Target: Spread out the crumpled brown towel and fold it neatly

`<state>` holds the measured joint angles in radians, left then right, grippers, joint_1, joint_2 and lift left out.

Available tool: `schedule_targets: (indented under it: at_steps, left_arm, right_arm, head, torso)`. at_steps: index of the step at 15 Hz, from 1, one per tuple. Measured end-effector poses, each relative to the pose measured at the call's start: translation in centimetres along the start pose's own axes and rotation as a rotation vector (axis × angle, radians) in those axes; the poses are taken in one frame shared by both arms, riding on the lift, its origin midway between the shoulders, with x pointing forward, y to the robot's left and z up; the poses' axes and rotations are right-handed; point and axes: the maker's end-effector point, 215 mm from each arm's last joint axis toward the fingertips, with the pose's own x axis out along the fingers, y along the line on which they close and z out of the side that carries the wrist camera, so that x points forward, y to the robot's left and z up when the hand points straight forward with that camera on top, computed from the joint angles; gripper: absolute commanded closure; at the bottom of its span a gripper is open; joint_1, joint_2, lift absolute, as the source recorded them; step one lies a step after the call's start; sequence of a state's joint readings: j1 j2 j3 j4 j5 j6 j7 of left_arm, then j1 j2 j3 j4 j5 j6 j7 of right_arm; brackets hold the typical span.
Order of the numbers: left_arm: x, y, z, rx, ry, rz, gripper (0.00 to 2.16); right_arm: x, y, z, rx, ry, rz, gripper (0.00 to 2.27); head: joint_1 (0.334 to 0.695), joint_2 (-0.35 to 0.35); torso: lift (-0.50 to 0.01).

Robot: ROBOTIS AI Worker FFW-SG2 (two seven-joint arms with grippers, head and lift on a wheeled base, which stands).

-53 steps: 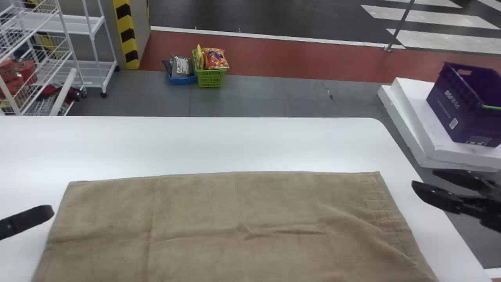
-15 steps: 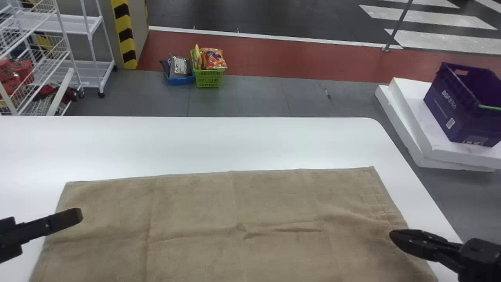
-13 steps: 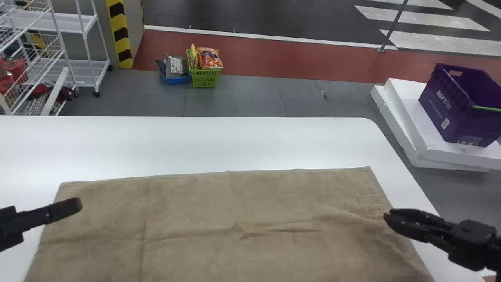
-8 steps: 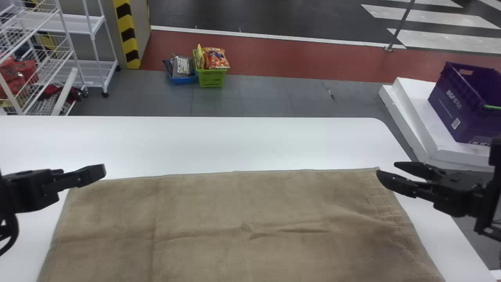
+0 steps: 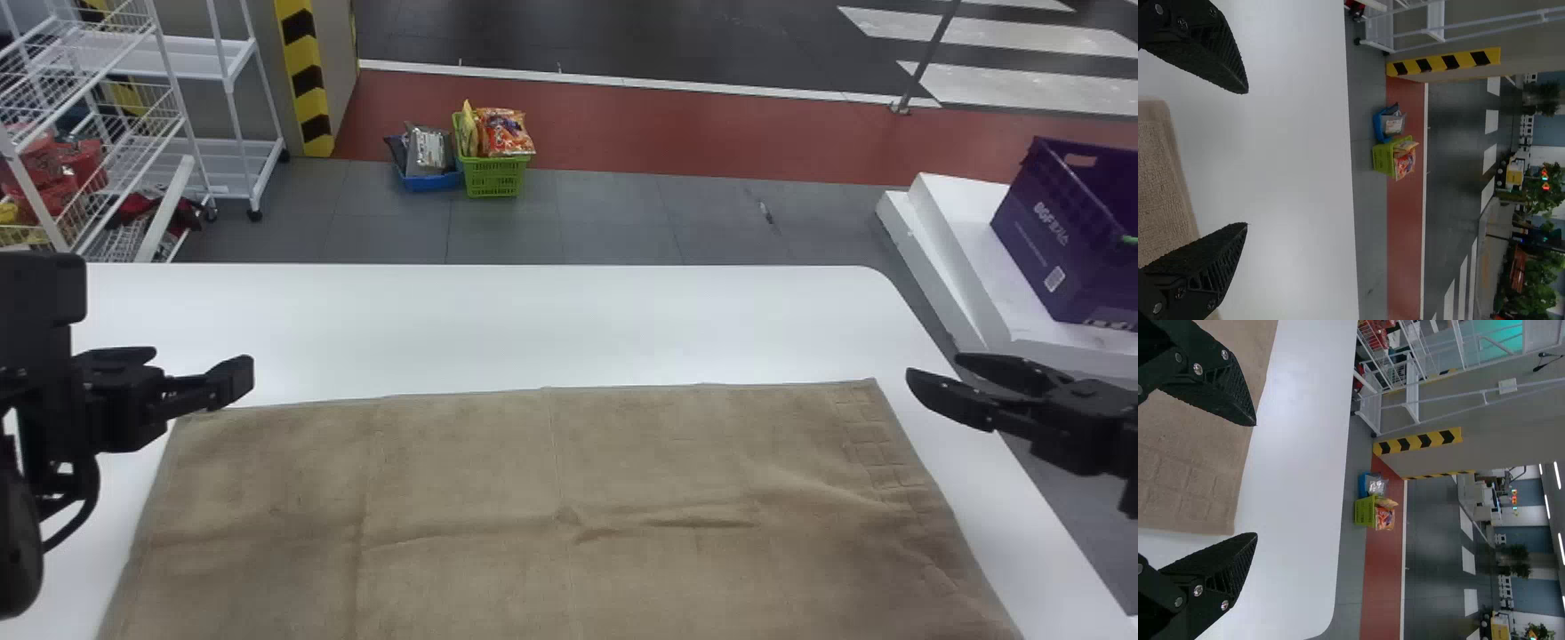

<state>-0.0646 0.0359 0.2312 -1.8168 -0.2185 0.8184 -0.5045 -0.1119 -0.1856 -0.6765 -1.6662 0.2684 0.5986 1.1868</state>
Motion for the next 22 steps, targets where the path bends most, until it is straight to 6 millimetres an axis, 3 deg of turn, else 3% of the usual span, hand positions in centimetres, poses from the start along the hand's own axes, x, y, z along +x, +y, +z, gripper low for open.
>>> schedule_targets:
  at_steps: [4,8,10,17,22]
  left_arm:
    - [-0.7,2.7,-1.4,0.007,0.04,0.036,0.16]
    - [-1.5,1.4,-6.2,-0.11,0.19,-0.014,0.15]
    - [-1.7,0.9,-7.2,-0.15,0.237,-0.03,0.16]
    - [-1.1,1.0,-6.4,-0.153,0.233,-0.02,0.16]
    - [-0.3,0.7,-6.4,-0.136,0.237,-0.021,0.34]
  right_arm:
    - [-2.2,-1.9,-0.5,0.056,-0.032,-0.004,0.28]
    - [-3.0,-2.2,-0.5,0.075,-0.05,-0.002,0.28]
    - [-3.1,-2.2,-0.4,0.077,-0.053,-0.002,0.28]
    - [-3.8,-3.1,-0.7,0.074,-0.06,-0.011,0.28]
    - [-4.1,-3.6,-0.6,0.063,-0.069,-0.013,0.28]
  head:
    - [0.695,-0.154]
    - [0.695,-0.175]
    - [0.695,-0.184]
    - [0.695,-0.196]
    - [0.695,-0.205]
  torso:
    - [-0.126]
    - [-0.126]
    - [-0.126]
    - [-0.126]
    - [-0.126]
